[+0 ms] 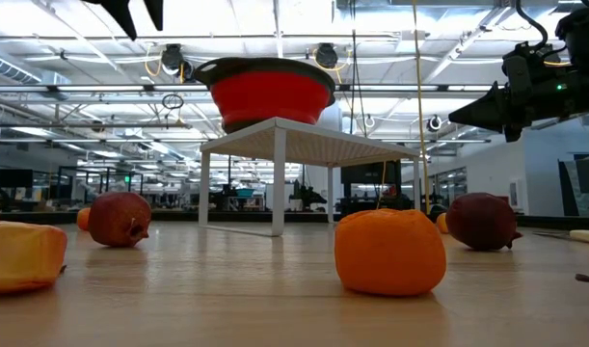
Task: Pick & Place Fruit
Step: Put the mango into the red strainer bowl on the shelf
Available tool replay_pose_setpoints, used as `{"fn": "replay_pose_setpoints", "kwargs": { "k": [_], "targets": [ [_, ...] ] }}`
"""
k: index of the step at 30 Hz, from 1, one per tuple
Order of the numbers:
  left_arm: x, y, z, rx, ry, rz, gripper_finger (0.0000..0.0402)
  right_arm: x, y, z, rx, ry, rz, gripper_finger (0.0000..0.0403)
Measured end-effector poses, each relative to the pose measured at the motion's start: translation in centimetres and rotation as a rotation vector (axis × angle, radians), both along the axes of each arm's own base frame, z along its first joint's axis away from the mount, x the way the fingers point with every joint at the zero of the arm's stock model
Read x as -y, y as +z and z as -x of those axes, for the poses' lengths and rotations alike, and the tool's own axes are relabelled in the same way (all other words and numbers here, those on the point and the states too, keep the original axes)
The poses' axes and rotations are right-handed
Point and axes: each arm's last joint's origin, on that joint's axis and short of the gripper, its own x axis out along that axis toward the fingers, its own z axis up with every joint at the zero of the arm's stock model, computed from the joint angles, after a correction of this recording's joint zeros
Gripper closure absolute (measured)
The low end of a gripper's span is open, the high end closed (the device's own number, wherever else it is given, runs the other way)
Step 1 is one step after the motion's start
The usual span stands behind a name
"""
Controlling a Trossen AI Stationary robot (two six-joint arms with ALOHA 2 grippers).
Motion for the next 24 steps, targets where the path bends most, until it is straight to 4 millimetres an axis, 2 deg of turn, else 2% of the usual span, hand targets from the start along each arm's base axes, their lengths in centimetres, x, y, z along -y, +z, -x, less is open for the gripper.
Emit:
{"fn": "replay_pose_setpoints", "kwargs": {
  "k": [12, 19, 24],
  "targets": [
    [0.8, 0.1, -0.1, -0.03, -0.09, -0.159, 0.0183, 0.0, 0.0, 0.0, 0.005, 0.009, 0.003, 0.0403],
    [1.0, 0.3, 0.0, -0.041, -0.148, -0.2, 0.0183, -0.2, 0.9, -0.1, 0.083, 0.079, 0.052, 0.0403],
    [1.0, -1.4, -0.6, 0.015, -0.203, -0.228, 0.0183, -0.2, 1.2, -0.1, 0.106, 0.078, 0.058, 0.0403]
  ]
}}
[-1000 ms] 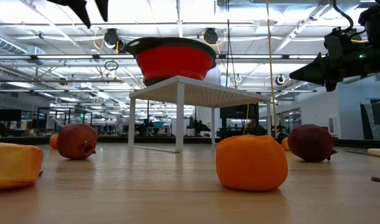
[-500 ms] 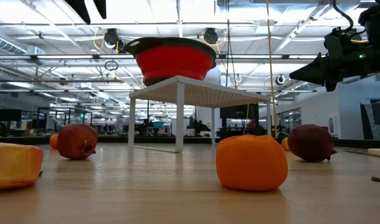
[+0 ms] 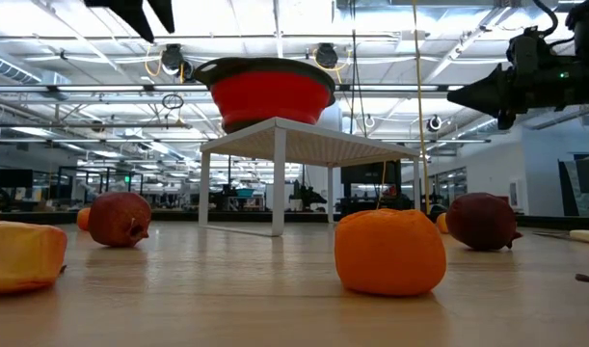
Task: Pick & Place Fruit
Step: Put the mango into the red strainer bowl on the shelf
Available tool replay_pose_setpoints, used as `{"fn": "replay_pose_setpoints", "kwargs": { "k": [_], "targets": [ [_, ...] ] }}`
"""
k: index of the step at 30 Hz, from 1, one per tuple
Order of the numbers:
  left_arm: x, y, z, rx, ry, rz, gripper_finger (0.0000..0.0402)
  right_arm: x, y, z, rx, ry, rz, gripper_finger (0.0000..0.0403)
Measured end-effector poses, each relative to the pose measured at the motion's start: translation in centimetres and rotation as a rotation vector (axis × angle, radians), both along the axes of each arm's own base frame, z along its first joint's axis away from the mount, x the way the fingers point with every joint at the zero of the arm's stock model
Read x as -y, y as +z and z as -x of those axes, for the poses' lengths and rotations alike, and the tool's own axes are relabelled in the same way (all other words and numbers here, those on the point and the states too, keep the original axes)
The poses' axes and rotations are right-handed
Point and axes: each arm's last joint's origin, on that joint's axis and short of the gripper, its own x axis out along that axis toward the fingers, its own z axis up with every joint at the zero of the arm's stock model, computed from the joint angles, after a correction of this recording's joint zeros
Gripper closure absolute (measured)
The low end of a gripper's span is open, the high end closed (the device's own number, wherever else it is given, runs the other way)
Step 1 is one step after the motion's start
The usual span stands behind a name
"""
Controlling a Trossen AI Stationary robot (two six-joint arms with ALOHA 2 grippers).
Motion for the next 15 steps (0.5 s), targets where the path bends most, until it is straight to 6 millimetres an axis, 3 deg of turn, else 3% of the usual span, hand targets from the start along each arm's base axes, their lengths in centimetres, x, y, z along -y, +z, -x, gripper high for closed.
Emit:
{"fn": "replay_pose_setpoints", "kwargs": {
  "k": [8, 15],
  "targets": [
    [0.3, -5.1, 1.7, 0.11, -0.005, 0.046, 0.0183, 0.1, 0.0, -0.1, 0.023, -0.021, -0.086, 0.0403],
    [0.8, -8.9, 3.3, 0.268, -0.032, 0.044, 0.0183, 0.5, 1.1, -0.5, -0.006, -0.064, -0.114, 0.0403]
  ]
}}
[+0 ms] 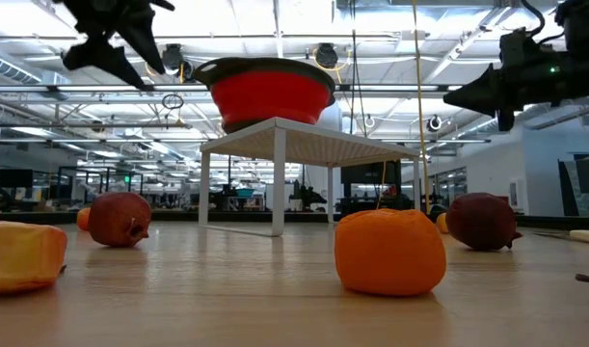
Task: Pick & Place Fruit
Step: Put the mango into the red strainer bowl on the shelf
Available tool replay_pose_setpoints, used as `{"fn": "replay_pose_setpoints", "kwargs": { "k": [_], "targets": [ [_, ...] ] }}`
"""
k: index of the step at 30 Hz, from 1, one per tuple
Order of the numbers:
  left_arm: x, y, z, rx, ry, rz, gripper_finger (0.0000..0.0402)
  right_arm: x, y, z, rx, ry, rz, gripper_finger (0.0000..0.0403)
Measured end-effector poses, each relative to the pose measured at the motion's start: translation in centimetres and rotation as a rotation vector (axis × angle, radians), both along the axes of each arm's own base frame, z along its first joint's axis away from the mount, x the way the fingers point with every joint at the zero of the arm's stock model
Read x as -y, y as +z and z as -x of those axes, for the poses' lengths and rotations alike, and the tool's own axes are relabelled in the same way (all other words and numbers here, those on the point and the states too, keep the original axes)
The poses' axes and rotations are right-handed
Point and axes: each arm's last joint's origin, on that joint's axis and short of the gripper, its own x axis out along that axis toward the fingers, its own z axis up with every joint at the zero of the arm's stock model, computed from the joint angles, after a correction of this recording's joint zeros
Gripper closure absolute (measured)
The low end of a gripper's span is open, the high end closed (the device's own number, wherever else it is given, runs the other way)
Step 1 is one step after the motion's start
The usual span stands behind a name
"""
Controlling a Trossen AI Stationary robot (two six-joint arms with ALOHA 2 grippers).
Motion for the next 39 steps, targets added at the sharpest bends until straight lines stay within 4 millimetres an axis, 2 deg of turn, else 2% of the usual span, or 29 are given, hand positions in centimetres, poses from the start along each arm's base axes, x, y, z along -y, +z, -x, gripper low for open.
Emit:
{"fn": "replay_pose_setpoints", "kwargs": {
  "k": [5, 18, 33, 39],
  "targets": [
    [0.3, -2.5, 0.4, 0.049, -0.076, -0.046, 0.0183, 0.5, 1.4, -0.7, -0.05, -0.033, -0.052, 0.0403],
    [0.9, -5.8, 0.4, 0.13, -0.361, -0.044, 0.0183, 2.7, 6.1, -3.4, -0.264, -0.171, -0.179, 0.0403],
    [1.7, -10.2, 0.1, 0.226, -0.434, -0.086, 0.0183, 4.0, 10.2, -5.3, -0.541, -0.293, -0.499, 0.0403],
    [2.0, -11.4, 0.3, 0.243, -0.428, -0.101, 0.0183, 4.5, 10.9, -6.2, -0.672, -0.338, -0.623, 0.0403]
  ]
}}
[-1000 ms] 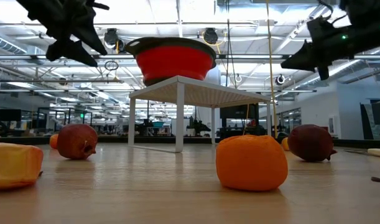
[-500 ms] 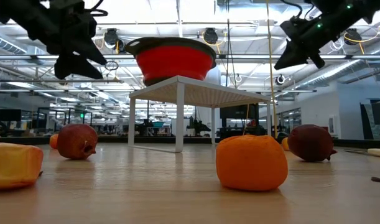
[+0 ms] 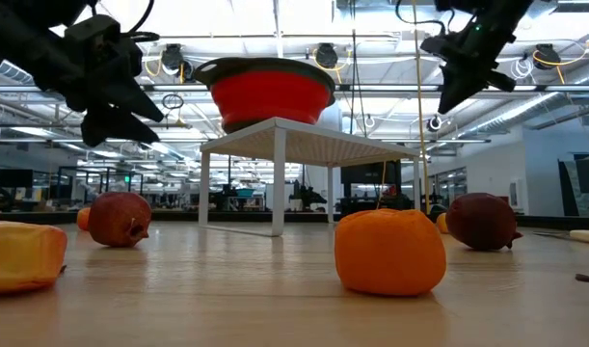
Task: Pick & Place Fruit
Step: Put the mango into the red strainer bowl on the shelf
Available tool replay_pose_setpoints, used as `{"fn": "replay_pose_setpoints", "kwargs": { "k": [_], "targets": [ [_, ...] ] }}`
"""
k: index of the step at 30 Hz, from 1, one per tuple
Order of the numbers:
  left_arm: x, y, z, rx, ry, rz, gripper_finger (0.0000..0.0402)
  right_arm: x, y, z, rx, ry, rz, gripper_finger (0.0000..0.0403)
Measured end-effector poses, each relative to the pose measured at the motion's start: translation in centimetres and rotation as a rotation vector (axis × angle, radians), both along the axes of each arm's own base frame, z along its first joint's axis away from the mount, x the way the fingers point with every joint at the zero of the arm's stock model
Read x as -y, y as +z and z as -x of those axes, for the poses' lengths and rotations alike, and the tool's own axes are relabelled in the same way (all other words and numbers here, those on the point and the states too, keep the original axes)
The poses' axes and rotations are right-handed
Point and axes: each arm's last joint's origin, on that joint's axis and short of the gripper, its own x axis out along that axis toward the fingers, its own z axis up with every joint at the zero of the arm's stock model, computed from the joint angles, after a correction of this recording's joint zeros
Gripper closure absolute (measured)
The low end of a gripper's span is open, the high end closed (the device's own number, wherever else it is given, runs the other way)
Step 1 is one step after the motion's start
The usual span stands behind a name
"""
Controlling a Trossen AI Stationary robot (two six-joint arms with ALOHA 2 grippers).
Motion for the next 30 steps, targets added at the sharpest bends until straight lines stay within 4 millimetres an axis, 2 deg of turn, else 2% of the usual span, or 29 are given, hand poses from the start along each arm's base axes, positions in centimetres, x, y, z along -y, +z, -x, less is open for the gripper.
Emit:
{"fn": "replay_pose_setpoints", "kwargs": {
  "k": [4, 11, 17, 22, 30],
  "targets": [
    [0.3, 0.0, 0.0, 0.005, -0.002, -0.012, 0.0183, 0.5, -0.4, -0.7, -0.126, -0.037, -0.073, 0.0403],
    [0.9, 0.0, 0.2, 0.009, 0.004, -0.035, 0.0183, 1.7, -2.4, -1.4, -0.266, -0.086, -0.175, 0.0403],
    [1.2, 0.0, 0.2, 0.014, -0.006, -0.023, 0.0183, 2.7, -2.8, -1.1, -0.308, -0.074, -0.174, 0.0403],
    [1.2, 0.0, 0.2, 0.014, -0.006, -0.024, 0.0183, 3.3, -3.0, -0.6, -0.273, -0.082, -0.232, 0.0401],
    [1.2, 0.0, 0.2, 0.011, -0.016, -0.042, 0.0183, 3.8, -5.2, 0.4, -0.305, -0.143, -0.283, 0.0354]
  ]
}}
